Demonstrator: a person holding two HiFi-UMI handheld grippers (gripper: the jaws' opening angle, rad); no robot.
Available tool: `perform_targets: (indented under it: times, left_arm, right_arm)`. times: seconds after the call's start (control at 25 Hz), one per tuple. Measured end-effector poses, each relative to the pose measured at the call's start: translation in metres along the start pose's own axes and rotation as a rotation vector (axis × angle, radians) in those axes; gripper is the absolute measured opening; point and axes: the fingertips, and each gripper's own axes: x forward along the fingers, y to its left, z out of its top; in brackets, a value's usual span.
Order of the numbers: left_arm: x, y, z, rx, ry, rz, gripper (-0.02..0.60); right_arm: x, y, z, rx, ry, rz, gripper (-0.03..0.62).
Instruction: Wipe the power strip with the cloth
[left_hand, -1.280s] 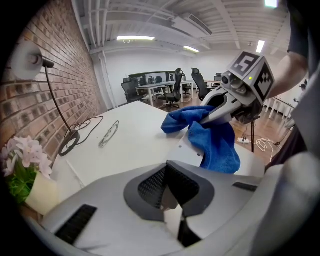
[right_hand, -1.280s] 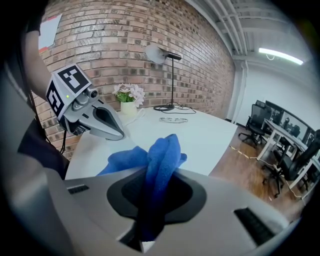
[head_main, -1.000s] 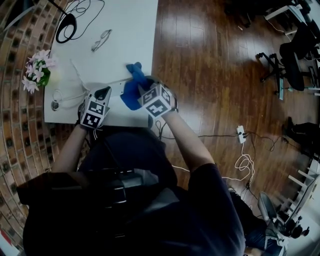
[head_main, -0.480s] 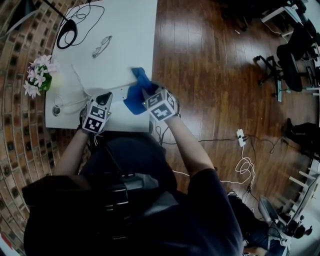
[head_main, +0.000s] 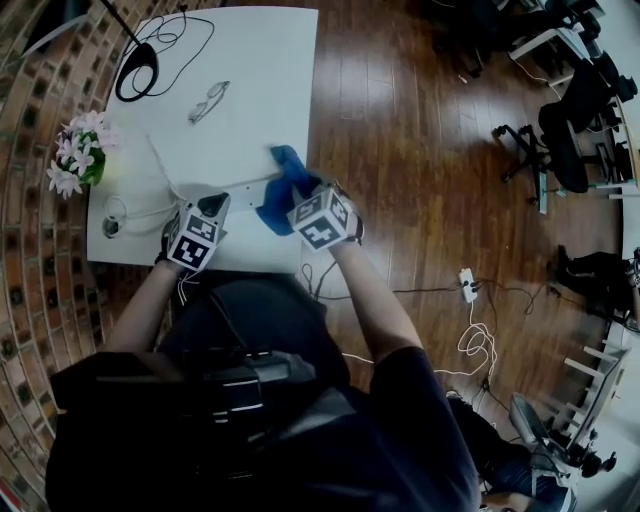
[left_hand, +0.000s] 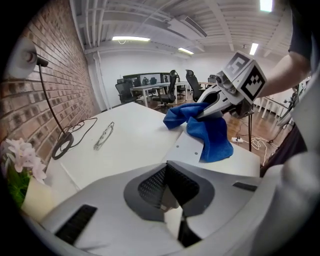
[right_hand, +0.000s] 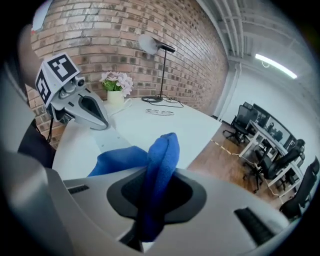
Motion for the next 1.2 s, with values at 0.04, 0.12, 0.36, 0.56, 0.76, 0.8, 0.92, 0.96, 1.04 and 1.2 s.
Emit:
perform_targets:
  times: [0.04,0.12,0.36,0.56,0.76,0.8,0.92,0.96,1.04,1.2]
  left_arm:
    - [0.000,-0.001,0.000,0.002,-0.001,-0.012,0.011]
    - [-0.001,-0.001,0.002,0.010,-0.018,-0.022,0.011]
    - [-0.003,-0.001,0.005,0.017,-0.040,-0.051,0.011]
    - [-0.003,-0.002,0.004,0.055,-0.060,-0.079,0.011]
    - [-0.003,-0.003,0.004,0.079,-0.080,-0.121,0.011]
    - [-0.004,-0.003,0.003,0.084,-0.082,-0.127,0.011]
    - [-0.004,-0.003,0.003,0.099,-0.095,-0.141,0.011]
    - [-0.004,-0.003,0.003,0.103,-0.098,-0.146,0.011]
    - [-0.004,-0.003,0.003,0.112,-0.100,-0.159,0.011]
    - [-0.004,-0.005,0.003,0.133,-0.110,-0.181,0.011]
  right_arm:
    - [0.000,-0.002,-0.001,-0.001,0.009,-0.018,0.063]
    - [0.001,-0.002,-0.001,0.007,0.036,-0.039,0.061]
    - [0.004,-0.001,0.003,-0.103,0.078,-0.117,0.060]
    - [0.012,0.013,0.014,-0.124,0.080,-0.173,0.057]
    - [0.017,0.024,0.022,-0.106,0.090,-0.202,0.054]
    - [0.018,0.024,0.022,-0.086,0.087,-0.209,0.054]
    - [0.018,0.024,0.022,-0.021,0.081,-0.223,0.054]
    - [0.018,0.025,0.024,-0.009,0.079,-0.228,0.052]
    - [0.020,0.031,0.027,0.007,0.073,-0.230,0.054]
    - [0.025,0.047,0.036,0.017,0.062,-0.235,0.051]
